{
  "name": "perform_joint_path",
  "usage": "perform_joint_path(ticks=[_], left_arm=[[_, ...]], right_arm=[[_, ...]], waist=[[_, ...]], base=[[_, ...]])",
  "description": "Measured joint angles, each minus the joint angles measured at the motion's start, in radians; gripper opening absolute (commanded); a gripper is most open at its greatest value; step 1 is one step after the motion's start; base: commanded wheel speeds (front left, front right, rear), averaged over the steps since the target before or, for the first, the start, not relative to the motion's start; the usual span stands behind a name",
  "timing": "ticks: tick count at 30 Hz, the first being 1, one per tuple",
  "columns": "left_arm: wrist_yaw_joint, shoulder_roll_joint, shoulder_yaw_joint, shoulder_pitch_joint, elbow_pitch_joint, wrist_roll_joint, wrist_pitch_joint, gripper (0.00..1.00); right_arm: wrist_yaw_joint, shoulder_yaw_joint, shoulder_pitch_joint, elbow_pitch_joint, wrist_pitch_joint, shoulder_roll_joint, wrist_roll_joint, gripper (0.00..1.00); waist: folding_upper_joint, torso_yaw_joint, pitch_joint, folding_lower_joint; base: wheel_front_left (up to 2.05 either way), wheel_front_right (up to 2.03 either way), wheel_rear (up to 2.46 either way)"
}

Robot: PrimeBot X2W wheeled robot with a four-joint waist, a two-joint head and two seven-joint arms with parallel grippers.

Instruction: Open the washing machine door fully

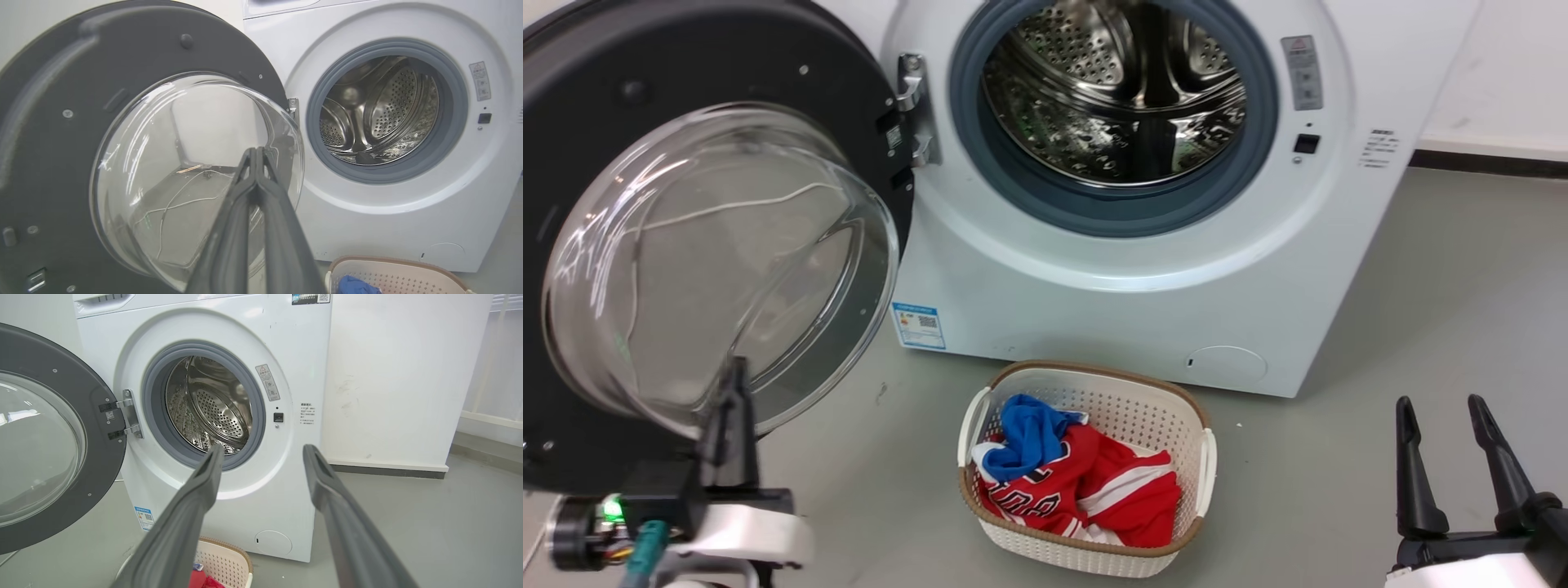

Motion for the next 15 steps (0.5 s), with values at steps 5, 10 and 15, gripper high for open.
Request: perform_joint_path(ticks=[5, 10, 15], left_arm=[[-0.003, -0.024, -0.07, 0.028, 0.0, -0.007, 0.0, 0.0], [-0.003, -0.032, -0.12, 0.036, 0.03, -0.017, 0.0, 0.0], [-0.003, -0.042, -0.16, 0.043, 0.055, -0.019, 0.0, 0.0]], right_arm=[[0.0, -0.004, 0.008, -0.007, 0.0, 0.0, 0.001, 1.0], [0.0, -0.005, 0.021, -0.006, 0.0, 0.0, 0.007, 1.0], [0.0, -0.004, 0.034, -0.004, 0.0, 0.0, 0.016, 1.0]], waist=[[0.0, -0.034, -0.011, 0.0], [0.0, -0.066, -0.013, 0.0], [0.0, -0.093, -0.008, 0.0]], base=[[0.0, 0.0, 0.0], [0.0, 0.0, 0.0], [0.0, 0.0, 0.0]])
